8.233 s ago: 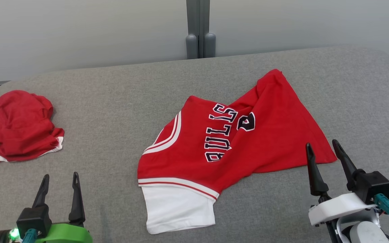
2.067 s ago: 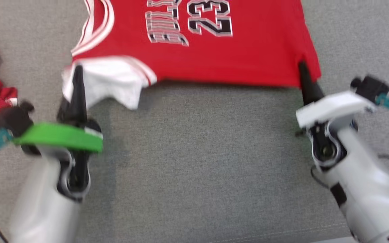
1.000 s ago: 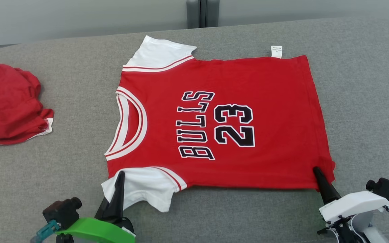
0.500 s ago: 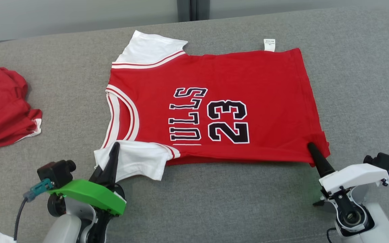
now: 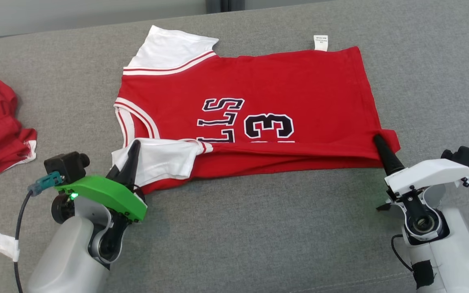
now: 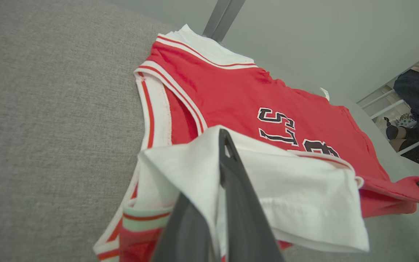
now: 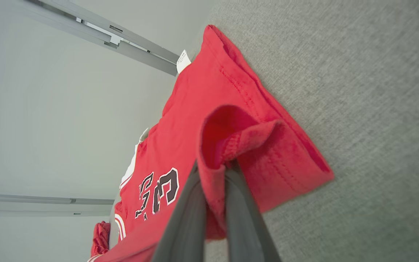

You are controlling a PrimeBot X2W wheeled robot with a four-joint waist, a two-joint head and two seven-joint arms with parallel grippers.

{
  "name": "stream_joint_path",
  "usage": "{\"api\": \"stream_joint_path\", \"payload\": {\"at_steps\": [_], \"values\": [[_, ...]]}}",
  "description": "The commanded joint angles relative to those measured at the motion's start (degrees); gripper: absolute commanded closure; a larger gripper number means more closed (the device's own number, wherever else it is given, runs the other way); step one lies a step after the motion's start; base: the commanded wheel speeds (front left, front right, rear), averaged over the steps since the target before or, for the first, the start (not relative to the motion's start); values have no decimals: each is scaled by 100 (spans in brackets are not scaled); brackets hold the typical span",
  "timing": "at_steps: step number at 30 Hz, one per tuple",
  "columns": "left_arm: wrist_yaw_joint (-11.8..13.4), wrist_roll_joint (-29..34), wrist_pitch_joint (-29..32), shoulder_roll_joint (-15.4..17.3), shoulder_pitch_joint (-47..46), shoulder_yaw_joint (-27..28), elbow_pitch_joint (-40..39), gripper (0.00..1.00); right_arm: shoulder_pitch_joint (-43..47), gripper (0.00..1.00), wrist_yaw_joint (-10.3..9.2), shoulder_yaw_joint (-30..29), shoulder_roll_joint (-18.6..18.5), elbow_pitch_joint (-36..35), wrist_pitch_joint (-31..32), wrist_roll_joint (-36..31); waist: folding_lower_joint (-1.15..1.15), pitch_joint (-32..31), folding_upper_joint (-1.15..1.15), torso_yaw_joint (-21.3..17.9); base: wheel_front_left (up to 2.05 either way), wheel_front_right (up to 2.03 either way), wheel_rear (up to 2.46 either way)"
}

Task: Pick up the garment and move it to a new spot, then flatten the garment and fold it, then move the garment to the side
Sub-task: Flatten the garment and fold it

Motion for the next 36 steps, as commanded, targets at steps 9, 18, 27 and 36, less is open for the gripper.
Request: {"api": "stream_joint_path", "payload": {"at_steps": [9, 18, 27, 36], "values": [[-13, -129, -547, 32, -474, -267, 493, 0, -238, 0, 0, 5, -12, 7, -385, -742, 0, 78, 0, 21, 0, 0, 0], [-13, -318, -933, 161, -58, -490, 562, 0, 103, 0, 0, -140, -17, 18, -354, -915, 0, -99, 0, 128, 0, 0, 0], [-13, -238, -1045, 193, 187, -466, 544, 0, 426, 0, 0, -139, -62, -71, -305, -1195, 0, -263, 0, 191, 0, 0, 0], [57, 174, -1061, 173, 481, -222, 428, 0, 846, 0, 0, 84, -231, -559, -569, -1758, 0, -405, 0, 127, 0, 0, 0]]}}
